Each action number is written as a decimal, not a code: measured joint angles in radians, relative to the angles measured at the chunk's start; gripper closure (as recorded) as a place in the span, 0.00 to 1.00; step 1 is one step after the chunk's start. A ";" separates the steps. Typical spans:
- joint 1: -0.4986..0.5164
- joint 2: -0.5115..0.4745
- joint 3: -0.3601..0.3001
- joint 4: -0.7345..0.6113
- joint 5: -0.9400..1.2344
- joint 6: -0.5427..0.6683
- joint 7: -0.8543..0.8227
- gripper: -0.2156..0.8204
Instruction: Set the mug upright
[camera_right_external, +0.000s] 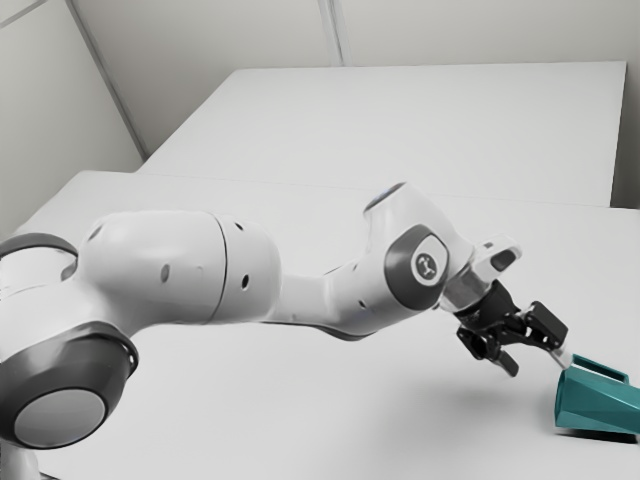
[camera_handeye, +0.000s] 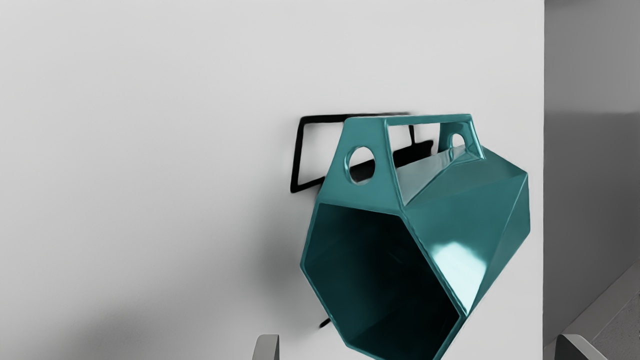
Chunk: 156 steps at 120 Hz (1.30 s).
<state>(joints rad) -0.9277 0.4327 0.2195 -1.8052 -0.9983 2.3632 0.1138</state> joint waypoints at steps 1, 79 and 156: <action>0.000 0.003 0.000 0.004 -0.002 0.000 0.001 0.21; 0.000 0.180 -0.062 0.201 -0.056 0.001 0.075 0.26; -0.021 0.183 -0.066 0.257 -0.034 0.003 0.102 0.89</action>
<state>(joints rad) -0.9489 0.6156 0.1535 -1.5482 -1.0326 2.3661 0.2160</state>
